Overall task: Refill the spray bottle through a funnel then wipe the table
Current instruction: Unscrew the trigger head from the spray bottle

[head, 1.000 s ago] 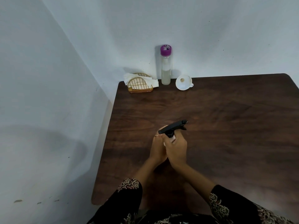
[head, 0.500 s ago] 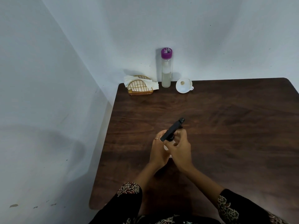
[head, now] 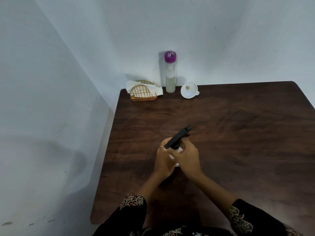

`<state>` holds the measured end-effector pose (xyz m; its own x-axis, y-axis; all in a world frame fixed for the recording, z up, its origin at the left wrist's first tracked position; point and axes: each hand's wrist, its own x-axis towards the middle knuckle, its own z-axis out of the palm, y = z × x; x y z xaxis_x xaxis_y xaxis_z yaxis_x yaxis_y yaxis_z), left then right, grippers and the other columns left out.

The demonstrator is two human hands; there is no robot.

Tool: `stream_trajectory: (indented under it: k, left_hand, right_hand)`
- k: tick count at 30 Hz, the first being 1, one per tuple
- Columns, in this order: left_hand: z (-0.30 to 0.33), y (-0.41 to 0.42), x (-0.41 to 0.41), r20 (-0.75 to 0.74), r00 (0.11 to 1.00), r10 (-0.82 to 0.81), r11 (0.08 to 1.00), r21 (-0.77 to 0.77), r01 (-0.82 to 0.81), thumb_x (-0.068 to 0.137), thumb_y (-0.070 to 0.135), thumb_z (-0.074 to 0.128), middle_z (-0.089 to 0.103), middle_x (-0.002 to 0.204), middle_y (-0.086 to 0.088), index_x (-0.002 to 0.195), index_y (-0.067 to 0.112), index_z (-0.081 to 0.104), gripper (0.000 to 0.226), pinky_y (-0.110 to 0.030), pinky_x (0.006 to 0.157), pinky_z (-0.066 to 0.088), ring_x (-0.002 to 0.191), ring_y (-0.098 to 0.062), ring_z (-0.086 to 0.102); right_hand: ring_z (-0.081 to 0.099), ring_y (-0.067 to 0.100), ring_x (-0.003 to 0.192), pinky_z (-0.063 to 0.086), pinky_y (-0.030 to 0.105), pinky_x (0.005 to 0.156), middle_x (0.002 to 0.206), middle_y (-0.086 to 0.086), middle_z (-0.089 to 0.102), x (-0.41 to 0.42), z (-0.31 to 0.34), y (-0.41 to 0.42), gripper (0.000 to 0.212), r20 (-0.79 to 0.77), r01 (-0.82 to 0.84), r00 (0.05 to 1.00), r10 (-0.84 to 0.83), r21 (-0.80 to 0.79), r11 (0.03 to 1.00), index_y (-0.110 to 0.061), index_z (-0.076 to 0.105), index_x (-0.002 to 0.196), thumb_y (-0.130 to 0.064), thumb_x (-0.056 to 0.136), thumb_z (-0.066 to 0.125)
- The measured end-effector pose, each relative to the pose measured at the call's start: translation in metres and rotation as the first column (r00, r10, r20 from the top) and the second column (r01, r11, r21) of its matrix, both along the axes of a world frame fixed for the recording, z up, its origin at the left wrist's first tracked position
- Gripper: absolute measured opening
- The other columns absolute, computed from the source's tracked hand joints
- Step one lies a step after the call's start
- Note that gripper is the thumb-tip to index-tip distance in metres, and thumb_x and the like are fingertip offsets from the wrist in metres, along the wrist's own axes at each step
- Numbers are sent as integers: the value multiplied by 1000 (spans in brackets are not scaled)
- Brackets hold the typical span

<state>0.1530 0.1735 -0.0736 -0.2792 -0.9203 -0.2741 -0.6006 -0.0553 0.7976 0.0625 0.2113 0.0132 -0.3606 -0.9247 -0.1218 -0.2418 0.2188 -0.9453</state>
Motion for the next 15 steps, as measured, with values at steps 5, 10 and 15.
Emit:
stream_trajectory:
  k: [5,10,15]
  left_hand:
    - [11,1,-2,-97,994,41,997,-55,-47,76,46,61,57,120,6,123,24,49,53,-22,90,49,110,-7,56]
    - [4,0,-4,-129,991,36,997,-56,-44,74,56,60,63,109,7,114,23,55,53,-30,85,53,104,-10,60]
    - [14,0,-8,-139,989,41,997,-59,-50,78,40,57,66,96,2,100,15,60,33,-11,65,47,86,-6,64]
  right_hand:
    - [59,9,107,45,17,81,107,-14,64,-13,-4,-4,27,51,-200,979,198,50,978,-25,60,112,-14,87,63]
    - [35,10,129,43,11,89,130,-6,51,-28,2,-14,46,49,-390,921,387,103,915,-17,53,129,-23,85,67]
    - [49,15,116,49,33,93,107,-7,58,5,-2,-10,36,-41,29,999,-27,44,999,-16,66,113,-14,77,72]
